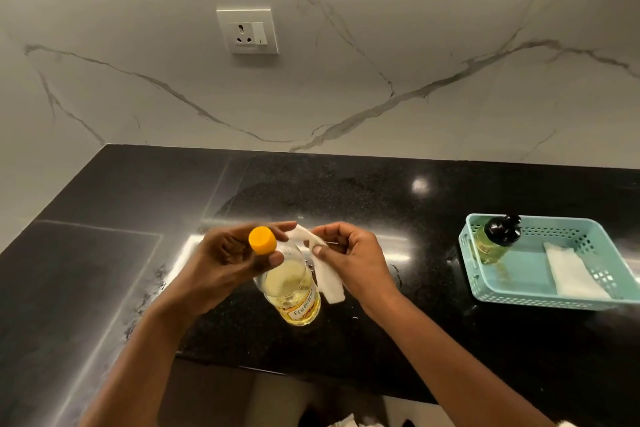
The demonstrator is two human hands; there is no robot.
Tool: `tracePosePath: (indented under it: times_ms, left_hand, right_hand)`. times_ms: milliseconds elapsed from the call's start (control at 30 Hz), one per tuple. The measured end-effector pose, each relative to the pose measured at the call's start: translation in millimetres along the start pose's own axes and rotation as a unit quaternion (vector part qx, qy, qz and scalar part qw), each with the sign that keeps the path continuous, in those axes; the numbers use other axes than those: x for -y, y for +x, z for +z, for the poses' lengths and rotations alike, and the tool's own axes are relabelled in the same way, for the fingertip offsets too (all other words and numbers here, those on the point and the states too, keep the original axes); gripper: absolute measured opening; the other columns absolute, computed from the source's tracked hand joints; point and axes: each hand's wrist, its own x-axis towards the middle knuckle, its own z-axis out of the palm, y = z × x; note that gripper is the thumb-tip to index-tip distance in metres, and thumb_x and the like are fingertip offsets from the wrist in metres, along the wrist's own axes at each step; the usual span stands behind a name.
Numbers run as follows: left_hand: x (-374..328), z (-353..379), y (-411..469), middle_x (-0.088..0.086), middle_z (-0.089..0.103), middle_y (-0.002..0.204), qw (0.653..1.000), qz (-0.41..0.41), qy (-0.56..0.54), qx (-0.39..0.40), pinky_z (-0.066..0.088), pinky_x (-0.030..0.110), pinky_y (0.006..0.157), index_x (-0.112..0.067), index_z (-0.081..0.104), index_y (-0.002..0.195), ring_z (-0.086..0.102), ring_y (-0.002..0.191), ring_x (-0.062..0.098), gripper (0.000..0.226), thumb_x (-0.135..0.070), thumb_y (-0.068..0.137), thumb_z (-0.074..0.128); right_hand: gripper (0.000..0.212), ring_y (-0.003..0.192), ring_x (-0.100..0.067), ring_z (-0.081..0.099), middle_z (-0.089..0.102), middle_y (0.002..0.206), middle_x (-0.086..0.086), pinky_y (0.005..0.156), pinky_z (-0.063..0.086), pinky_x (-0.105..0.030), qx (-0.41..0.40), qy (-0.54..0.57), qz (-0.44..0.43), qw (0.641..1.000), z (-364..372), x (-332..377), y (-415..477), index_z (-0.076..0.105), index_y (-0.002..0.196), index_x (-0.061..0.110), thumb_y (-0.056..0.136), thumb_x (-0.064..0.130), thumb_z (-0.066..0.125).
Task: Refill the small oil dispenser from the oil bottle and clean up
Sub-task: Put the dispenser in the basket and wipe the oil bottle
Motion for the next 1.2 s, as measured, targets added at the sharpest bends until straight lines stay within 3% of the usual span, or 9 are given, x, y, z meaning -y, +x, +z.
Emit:
tracePosePath:
  times_ms: [267,433,533,600,733,867,1000,1067,1200]
  left_hand:
    - [7,-9,-2,-0.013,0.034,0.174,0.989,-0.013,0.05,0.136,0.039,0.064,0.123,-0.02,0.073,0.137,0.026,0.165,0.016,0.044,-0.026,0.094,0.076]
    - [12,4,-14,-0.011,0.057,0.154,0.99,0.009,0.127,-0.055,0.058,0.049,0.109,-0.026,0.073,0.136,0.058,0.142,0.016,0.058,-0.038,0.081,0.09]
    - [20,31,-28,-0.011,0.076,0.107,0.933,0.049,0.233,-0.269,0.064,0.041,0.079,-0.024,0.079,0.11,0.075,0.096,0.013,0.041,-0.038,0.075,0.095]
    - [23,45,-34,-0.011,0.078,0.099,0.912,0.054,0.238,-0.33,0.064,0.038,0.072,-0.02,0.081,0.106,0.075,0.088,0.011,0.035,-0.031,0.075,0.094]
    - [19,50,-35,-0.011,0.079,0.106,0.907,0.067,0.253,-0.331,0.066,0.036,0.077,-0.02,0.082,0.113,0.077,0.094,0.01,0.032,-0.028,0.083,0.092]
    - [19,47,-33,-0.012,0.079,0.112,0.922,0.066,0.242,-0.295,0.067,0.044,0.083,-0.021,0.082,0.117,0.078,0.102,0.013,0.029,-0.026,0.09,0.089]
    - [20,44,-35,-0.01,0.079,0.112,0.927,0.072,0.229,-0.288,0.068,0.047,0.076,-0.019,0.081,0.116,0.079,0.1,0.017,0.026,-0.028,0.092,0.082]
    - [21,45,-35,-0.009,0.078,0.112,0.926,0.074,0.235,-0.287,0.067,0.047,0.075,-0.018,0.081,0.117,0.079,0.1,0.017,0.024,-0.027,0.094,0.082]
    - [23,45,-36,-0.007,0.078,0.115,0.925,0.069,0.238,-0.289,0.067,0.044,0.08,-0.016,0.08,0.118,0.078,0.105,0.016,0.026,-0.019,0.092,0.082]
  right_hand:
    - [0.016,0.103,0.002,0.072,0.08,0.104,0.019,0.095,0.061,-0.031,-0.021,-0.079,-0.023,0.996,12,-9,-12,0.084,0.106,0.03,0.091,0.026,0.083]
    - [0.021,0.111,0.005,0.067,0.075,0.113,0.018,0.097,0.055,-0.018,0.01,-0.116,-0.076,0.99,13,-9,-16,0.083,0.113,0.029,0.095,0.019,0.078]
    - [0.024,0.111,0.001,0.069,0.075,0.115,0.014,0.1,0.057,-0.024,-0.001,-0.083,-0.09,0.992,17,-6,-15,0.083,0.114,0.023,0.094,0.01,0.077]
    - [0.029,0.117,0.001,0.067,0.075,0.123,0.008,0.104,0.055,-0.023,0.021,-0.098,-0.115,0.988,22,0,-14,0.08,0.121,0.017,0.098,0.003,0.071]
    - [0.042,0.14,0.0,0.052,0.063,0.148,0.011,0.122,0.041,-0.033,0.113,-0.107,-0.074,0.985,37,0,-13,0.066,0.144,0.026,0.106,0.015,0.05]
    - [0.051,0.14,-0.007,0.054,0.062,0.148,0.014,0.121,0.041,-0.049,0.147,-0.089,0.01,0.985,38,-11,-8,0.062,0.143,0.044,0.104,0.065,0.037]
    - [0.063,0.141,-0.007,0.054,0.059,0.151,0.015,0.124,0.037,-0.05,0.158,-0.074,0.082,0.981,32,-38,-15,0.055,0.147,0.051,0.1,0.081,0.025]
    - [0.062,0.141,-0.005,0.054,0.06,0.15,0.016,0.125,0.038,-0.046,0.143,-0.061,0.086,0.984,31,-47,-26,0.055,0.148,0.049,0.101,0.079,0.028]
    - [0.045,0.124,0.011,0.061,0.07,0.123,0.036,0.1,0.05,-0.012,0.129,0.053,0.084,0.987,30,-32,-45,0.059,0.135,0.05,0.101,0.061,0.032]
